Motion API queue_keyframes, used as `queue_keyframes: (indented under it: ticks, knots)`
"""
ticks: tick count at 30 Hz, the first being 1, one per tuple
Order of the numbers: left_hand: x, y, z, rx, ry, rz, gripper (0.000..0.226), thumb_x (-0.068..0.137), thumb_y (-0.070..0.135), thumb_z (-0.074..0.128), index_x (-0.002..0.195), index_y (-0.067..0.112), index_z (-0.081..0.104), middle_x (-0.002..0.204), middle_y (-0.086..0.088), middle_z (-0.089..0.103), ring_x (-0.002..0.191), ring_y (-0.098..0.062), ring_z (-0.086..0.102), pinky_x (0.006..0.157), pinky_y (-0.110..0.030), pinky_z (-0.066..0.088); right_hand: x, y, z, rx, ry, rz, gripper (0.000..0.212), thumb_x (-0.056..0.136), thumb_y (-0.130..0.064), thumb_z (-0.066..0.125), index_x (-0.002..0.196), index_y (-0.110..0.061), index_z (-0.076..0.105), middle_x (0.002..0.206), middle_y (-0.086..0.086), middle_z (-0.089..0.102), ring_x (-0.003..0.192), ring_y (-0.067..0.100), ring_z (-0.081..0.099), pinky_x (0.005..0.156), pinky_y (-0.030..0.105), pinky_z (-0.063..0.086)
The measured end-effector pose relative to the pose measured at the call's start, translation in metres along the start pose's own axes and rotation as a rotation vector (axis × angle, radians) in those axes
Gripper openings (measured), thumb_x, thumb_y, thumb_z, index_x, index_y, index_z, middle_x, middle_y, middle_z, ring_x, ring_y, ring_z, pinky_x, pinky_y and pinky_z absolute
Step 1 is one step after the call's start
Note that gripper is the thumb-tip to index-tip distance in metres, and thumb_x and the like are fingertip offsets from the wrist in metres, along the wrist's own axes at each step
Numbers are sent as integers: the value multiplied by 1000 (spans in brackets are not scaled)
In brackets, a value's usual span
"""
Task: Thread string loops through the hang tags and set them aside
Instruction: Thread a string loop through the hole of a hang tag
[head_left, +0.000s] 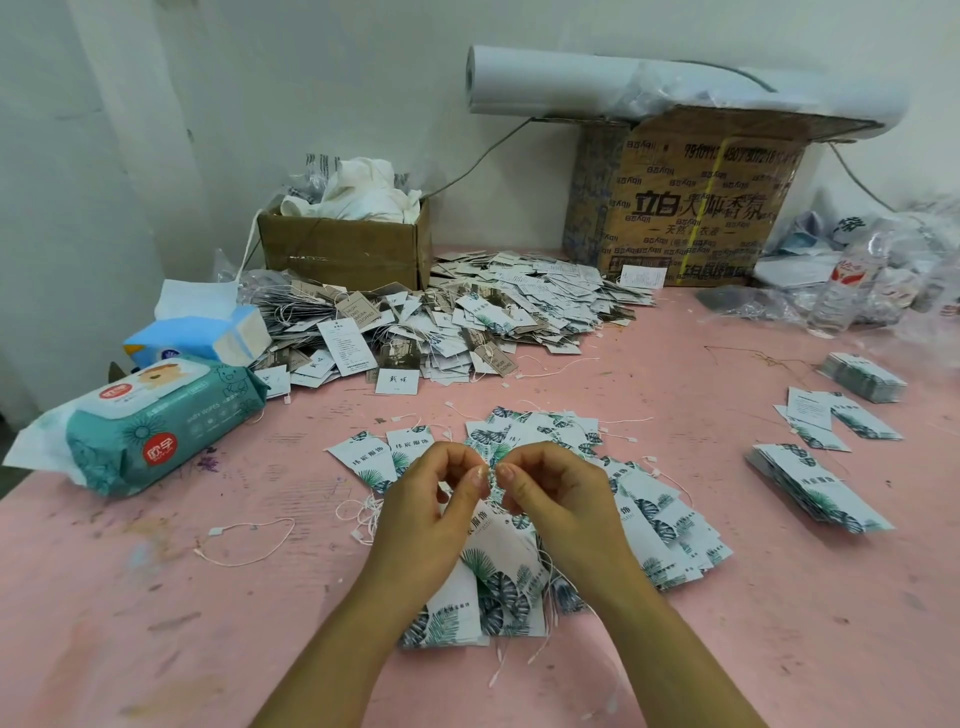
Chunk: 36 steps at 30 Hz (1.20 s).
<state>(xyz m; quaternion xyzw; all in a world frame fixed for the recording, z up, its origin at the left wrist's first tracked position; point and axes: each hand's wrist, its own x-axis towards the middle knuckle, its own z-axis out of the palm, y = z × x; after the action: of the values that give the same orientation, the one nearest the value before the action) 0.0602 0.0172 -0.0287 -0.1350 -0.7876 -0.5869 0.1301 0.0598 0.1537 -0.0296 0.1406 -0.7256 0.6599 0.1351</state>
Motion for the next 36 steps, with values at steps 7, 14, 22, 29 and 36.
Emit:
queue_keyframes:
  ticks: [7,14,22,29,36]
  knots:
    - [0,1,0,-40,-37,-17,12,89,12,59,83,23,60,79,4,65,76,-8,60,70,-30,46,-1,-1,1,49,-26,0,8,82,-9,65,78,-16,65,62,-9,64,56,4,56,58,17,47]
    - [4,4,-6,-241,-78,-93,7,77,13,70,75,19,67,77,-6,69,76,-20,62,78,-44,49,0,-1,-2,192,-46,44,2,75,-8,67,75,-10,65,61,-5,63,56,7,53,56,19,46]
    - [4,6,-11,-300,-111,-117,13,56,36,72,67,30,72,67,2,67,66,-16,53,66,-32,44,0,-1,-2,273,-92,70,4,67,-17,69,67,-20,73,62,-5,64,58,7,55,60,19,47]
    - [5,5,-12,-287,-130,-137,13,53,37,72,64,30,71,60,9,63,57,-5,47,56,-18,41,-1,-2,-1,278,-108,68,4,67,-14,68,66,-17,71,62,-4,64,58,7,55,60,19,47]
    - [5,4,-13,-273,-120,-151,11,55,34,72,64,28,71,65,1,66,61,-15,50,60,-26,43,-1,-2,-1,279,-115,75,5,69,-14,67,67,-17,70,62,-4,63,58,7,55,60,18,47]
